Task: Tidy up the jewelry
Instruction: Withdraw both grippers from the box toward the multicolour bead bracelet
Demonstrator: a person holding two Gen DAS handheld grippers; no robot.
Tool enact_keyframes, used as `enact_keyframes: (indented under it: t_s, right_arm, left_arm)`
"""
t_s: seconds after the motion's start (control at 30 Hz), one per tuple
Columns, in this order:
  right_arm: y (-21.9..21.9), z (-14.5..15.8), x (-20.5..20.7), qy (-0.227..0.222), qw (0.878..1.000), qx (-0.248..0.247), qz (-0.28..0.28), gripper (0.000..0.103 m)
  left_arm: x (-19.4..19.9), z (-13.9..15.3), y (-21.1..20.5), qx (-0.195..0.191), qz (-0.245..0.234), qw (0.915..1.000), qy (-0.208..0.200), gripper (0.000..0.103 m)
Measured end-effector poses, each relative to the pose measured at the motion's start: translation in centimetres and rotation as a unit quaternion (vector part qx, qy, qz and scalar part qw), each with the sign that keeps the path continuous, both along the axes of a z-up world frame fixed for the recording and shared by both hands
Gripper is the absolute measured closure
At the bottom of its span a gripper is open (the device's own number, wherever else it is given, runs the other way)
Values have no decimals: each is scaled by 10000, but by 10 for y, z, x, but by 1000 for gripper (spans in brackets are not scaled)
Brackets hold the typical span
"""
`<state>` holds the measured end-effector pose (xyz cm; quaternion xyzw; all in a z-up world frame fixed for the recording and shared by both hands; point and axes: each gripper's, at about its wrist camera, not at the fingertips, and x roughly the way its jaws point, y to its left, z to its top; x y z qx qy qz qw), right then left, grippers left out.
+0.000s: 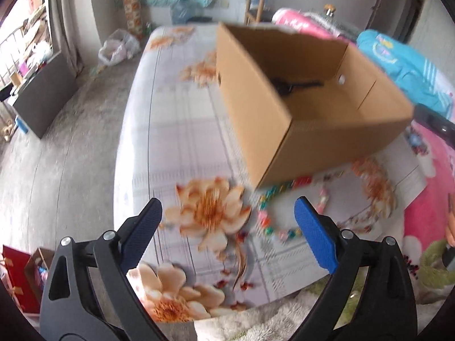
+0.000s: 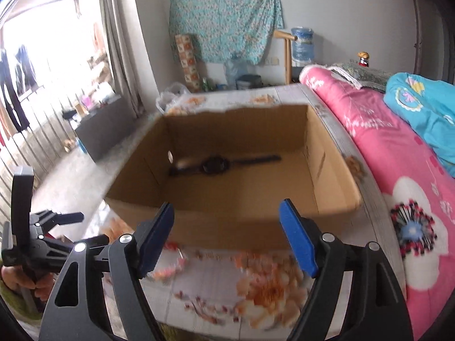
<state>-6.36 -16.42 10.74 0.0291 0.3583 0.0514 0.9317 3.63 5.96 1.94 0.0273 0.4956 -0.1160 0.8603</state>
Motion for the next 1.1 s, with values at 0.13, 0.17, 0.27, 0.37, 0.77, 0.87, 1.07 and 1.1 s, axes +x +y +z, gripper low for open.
enact_keyframes:
  t_s: [0.13,0.17,0.27,0.37,0.77,0.87,1.07,1.1]
  right_arm:
    - [8,-31,-12,346,9977,-537,-213,18]
    - [9,-38,-14,476,9963,-671,-236,15]
    - [13,-54,-17,790,9921,-925,-320,11]
    - [19,-61,-20,896,9881,-1150,-490,7]
    - [7,-62,-32,559,9946,-807,-324,7]
    - [9,-66,-25,757,9949,-612,-253,7]
    - [22,-71,-17,918,9954,-259,-70,7]
    - [25,-72,-17,937,9953,-233,-34,7]
  left_arm:
    - [-9,-33,-3,355,7,9992,196,13]
    - [-9,-36,-3,366,13,9991,227,13]
    - [-6,-46,1,247,52,9990,365,13]
    - [-5,-49,0,305,10,9991,304,11]
    - [-11,-51,-5,500,-165,9984,187,8]
    - [-11,-51,-5,503,-127,9984,239,8]
    - [-13,-51,-5,522,-198,9983,182,7]
    - [-13,-51,-4,520,-225,9982,180,7]
